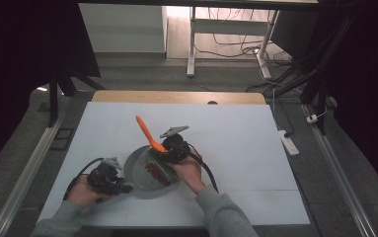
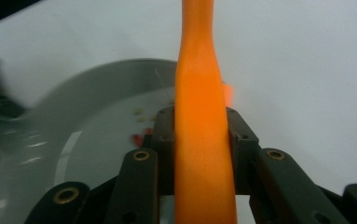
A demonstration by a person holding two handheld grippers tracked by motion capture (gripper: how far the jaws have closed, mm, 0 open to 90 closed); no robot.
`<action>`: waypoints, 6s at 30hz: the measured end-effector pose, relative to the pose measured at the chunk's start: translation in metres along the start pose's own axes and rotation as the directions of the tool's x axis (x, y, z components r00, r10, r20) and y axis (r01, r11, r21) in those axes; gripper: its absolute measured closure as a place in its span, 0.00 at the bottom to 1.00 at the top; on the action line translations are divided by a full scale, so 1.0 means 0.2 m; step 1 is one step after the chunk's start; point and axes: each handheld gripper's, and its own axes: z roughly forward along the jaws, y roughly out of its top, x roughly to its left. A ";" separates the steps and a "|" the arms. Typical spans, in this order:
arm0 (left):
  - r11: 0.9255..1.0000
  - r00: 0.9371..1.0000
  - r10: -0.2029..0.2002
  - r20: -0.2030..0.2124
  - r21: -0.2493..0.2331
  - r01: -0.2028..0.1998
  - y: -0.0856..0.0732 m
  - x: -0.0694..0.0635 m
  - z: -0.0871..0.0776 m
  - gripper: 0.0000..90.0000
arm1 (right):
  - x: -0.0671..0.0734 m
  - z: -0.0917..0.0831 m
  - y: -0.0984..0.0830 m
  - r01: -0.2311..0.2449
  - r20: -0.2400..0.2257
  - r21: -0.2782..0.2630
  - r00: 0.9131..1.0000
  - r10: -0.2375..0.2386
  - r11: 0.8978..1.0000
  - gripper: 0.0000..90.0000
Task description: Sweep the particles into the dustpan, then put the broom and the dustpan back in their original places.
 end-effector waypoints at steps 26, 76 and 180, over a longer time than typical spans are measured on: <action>0.993 0.999 -0.008 -0.043 -0.117 0.003 -0.06 -0.02 0.01 0.69 | -0.20 -0.31 -0.11 -0.047 0.082 -0.119 0.995 0.058 0.992 0.78; 0.928 0.961 -0.240 -0.138 -0.324 0.185 -0.10 -0.14 -0.08 0.69 | -0.38 -0.71 -0.42 -0.077 0.117 -0.174 0.988 0.098 0.982 0.78; 0.751 0.731 -0.633 -0.255 -0.431 0.501 -0.21 -0.13 0.00 0.59 | -0.64 -0.86 -0.79 -0.320 0.195 -0.056 0.925 0.325 0.946 0.70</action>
